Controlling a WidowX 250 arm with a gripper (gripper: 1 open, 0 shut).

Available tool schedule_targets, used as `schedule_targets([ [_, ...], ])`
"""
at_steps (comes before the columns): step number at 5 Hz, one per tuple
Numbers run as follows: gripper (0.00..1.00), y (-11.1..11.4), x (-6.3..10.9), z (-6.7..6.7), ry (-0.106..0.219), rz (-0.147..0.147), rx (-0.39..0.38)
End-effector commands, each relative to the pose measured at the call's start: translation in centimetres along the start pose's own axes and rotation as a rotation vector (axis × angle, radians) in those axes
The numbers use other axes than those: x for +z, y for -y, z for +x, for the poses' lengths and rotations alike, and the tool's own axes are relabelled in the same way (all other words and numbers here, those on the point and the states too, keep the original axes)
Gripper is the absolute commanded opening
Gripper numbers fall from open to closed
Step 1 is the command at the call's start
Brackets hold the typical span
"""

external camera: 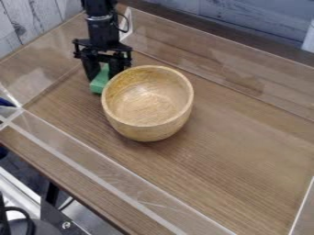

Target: Put the green block in the brown bowl

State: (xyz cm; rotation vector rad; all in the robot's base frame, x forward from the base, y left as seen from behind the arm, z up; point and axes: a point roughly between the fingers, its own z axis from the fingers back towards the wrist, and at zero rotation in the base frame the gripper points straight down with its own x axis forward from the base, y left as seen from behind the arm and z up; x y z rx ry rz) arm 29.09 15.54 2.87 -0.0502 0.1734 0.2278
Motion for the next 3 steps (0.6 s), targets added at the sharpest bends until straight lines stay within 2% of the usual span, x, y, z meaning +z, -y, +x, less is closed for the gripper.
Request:
schedule_targets([
  [1, 0.0, 0.1, 2.9, 1.2, 0.085, 0.014, -0.006],
  [3, 0.0, 1.5, 6.2, 0.4, 0.133, -0.03, -0.037],
])
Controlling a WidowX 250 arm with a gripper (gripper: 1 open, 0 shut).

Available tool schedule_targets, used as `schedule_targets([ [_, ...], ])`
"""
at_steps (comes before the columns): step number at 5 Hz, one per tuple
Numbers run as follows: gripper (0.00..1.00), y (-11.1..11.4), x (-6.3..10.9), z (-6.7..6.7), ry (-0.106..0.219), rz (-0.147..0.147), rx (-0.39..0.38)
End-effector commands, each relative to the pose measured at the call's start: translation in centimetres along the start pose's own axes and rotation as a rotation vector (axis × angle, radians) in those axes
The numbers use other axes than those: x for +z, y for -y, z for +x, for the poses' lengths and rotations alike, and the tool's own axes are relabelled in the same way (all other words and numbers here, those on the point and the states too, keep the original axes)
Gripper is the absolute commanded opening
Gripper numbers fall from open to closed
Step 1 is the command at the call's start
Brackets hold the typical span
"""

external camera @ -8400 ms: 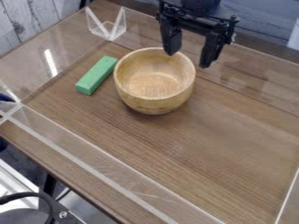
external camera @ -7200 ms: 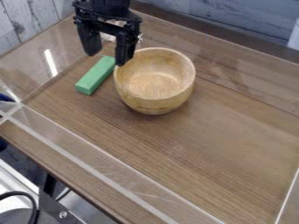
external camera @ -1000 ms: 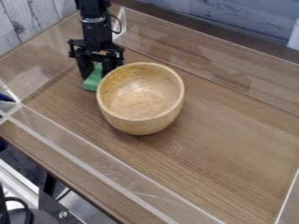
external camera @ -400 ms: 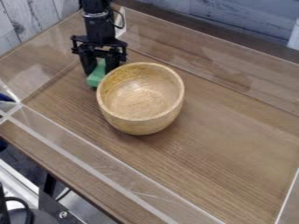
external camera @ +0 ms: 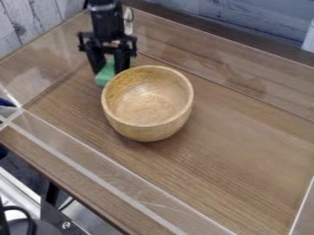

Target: Put the green block in the brown bowl

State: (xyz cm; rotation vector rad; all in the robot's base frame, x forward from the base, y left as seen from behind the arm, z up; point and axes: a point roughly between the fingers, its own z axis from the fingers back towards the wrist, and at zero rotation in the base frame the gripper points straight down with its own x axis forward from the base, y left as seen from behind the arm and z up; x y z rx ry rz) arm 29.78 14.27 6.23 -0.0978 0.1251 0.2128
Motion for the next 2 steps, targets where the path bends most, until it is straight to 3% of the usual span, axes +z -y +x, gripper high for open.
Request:
schedule_targets([
  [1, 0.0, 1.5, 5.7, 0.2, 0.128, 0.0, -0.043],
  [2, 0.0, 2.6, 7.9, -0.6, 0.158, -0.025, -0.067],
])
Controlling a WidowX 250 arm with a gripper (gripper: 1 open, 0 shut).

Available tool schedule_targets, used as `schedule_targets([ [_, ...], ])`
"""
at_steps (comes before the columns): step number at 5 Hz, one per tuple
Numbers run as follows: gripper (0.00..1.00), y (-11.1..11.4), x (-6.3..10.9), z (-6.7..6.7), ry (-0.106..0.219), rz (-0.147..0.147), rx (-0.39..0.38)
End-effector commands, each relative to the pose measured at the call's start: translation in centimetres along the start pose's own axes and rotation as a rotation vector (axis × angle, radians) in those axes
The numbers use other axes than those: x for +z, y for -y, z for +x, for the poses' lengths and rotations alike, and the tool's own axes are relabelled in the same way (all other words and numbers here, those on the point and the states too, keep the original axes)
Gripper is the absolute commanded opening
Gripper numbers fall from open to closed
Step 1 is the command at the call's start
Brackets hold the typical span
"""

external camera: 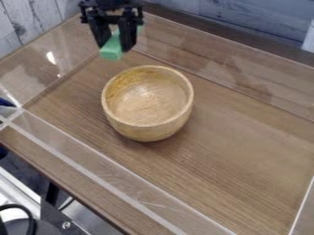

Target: Put the green block in the brown bowl

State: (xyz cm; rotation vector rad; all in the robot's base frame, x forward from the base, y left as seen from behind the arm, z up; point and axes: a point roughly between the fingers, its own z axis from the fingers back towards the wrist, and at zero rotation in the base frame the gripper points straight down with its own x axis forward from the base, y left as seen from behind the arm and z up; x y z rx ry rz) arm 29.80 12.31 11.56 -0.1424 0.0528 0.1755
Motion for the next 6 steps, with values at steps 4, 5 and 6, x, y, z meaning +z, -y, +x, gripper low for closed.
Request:
schedule_targets([
  [4, 0.0, 4.5, 0.4, -2.6, 0.033, 0.026, -0.157],
  [5, 0.0, 5.0, -0.8, -2.9, 0.024, 0.035, -0.174],
  [6, 0.0, 5.1, -1.9, -3.1, 0.016, 0.045, -0.184],
])
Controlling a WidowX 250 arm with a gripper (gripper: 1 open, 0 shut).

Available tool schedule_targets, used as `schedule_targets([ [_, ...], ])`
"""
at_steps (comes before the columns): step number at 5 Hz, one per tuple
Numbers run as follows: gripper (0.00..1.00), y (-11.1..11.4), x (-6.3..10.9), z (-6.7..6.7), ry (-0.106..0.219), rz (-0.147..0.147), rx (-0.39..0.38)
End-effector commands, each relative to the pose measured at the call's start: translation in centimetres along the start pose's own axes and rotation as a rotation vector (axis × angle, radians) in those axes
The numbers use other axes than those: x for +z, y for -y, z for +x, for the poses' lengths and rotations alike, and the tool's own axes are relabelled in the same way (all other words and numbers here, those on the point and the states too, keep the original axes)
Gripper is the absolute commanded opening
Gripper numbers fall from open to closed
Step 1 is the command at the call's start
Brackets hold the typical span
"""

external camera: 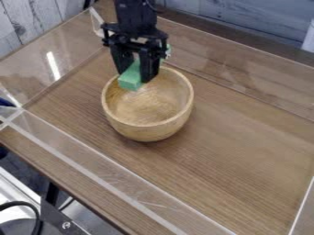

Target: Put the green block in the brown bowl

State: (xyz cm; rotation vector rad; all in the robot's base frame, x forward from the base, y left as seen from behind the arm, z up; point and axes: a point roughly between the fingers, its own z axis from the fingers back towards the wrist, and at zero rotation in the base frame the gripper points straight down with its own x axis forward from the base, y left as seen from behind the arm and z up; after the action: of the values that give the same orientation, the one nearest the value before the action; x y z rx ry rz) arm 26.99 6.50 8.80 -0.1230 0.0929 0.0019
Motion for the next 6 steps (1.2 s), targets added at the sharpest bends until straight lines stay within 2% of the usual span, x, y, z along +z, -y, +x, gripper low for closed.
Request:
schedule_targets([
  [1, 0.0, 0.2, 1.1, 0.3, 0.056, 0.029, -0.018],
  [6, 0.0, 0.1, -0.7, 0.1, 0.023, 0.037, -0.032],
])
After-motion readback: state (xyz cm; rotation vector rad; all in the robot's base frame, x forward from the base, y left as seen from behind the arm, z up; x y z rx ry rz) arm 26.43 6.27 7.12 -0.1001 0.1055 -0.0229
